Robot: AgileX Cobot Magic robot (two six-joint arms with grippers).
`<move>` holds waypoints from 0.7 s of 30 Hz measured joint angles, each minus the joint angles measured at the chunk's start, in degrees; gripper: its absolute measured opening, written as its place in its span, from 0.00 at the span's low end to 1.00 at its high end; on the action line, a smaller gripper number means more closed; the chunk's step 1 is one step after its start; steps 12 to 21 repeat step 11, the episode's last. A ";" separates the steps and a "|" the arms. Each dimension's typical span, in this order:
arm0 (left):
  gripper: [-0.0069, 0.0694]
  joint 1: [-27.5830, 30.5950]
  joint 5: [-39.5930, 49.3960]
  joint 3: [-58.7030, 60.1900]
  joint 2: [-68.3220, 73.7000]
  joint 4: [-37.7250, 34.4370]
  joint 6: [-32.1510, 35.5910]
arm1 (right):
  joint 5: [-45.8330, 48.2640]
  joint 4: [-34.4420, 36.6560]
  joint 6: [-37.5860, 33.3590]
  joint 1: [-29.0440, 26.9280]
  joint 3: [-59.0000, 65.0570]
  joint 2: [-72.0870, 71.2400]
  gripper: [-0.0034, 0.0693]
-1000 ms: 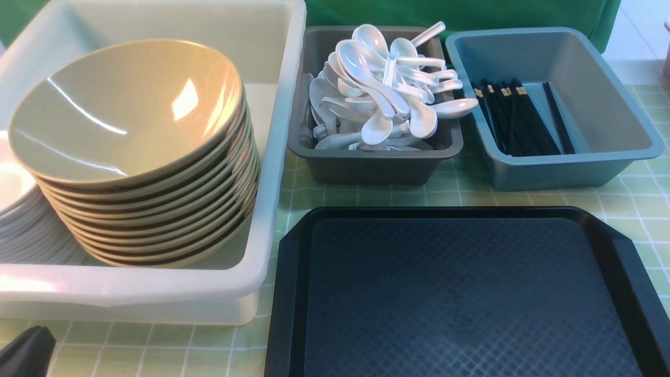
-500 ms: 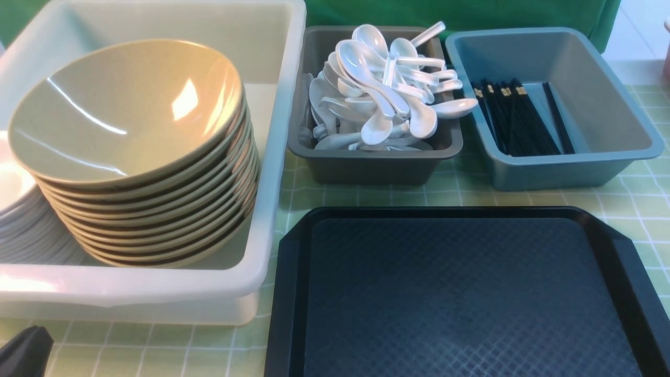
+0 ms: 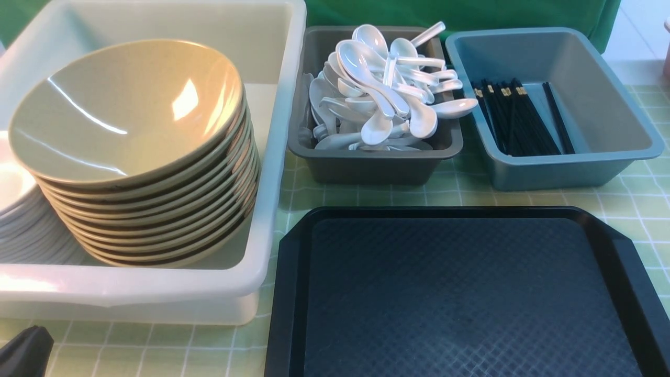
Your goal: On green table put chopsticks spoon bowls plates into blue grey white boxes.
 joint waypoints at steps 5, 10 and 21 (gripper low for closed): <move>0.09 0.00 0.00 0.00 0.00 0.00 -0.05 | 0.00 0.00 0.00 0.00 0.00 0.00 0.20; 0.09 0.00 0.00 0.00 0.00 0.00 -0.05 | 0.00 0.00 0.00 0.00 0.00 0.00 0.21; 0.09 0.00 0.00 0.00 0.00 0.00 -0.05 | 0.00 0.00 0.00 0.00 0.00 0.00 0.21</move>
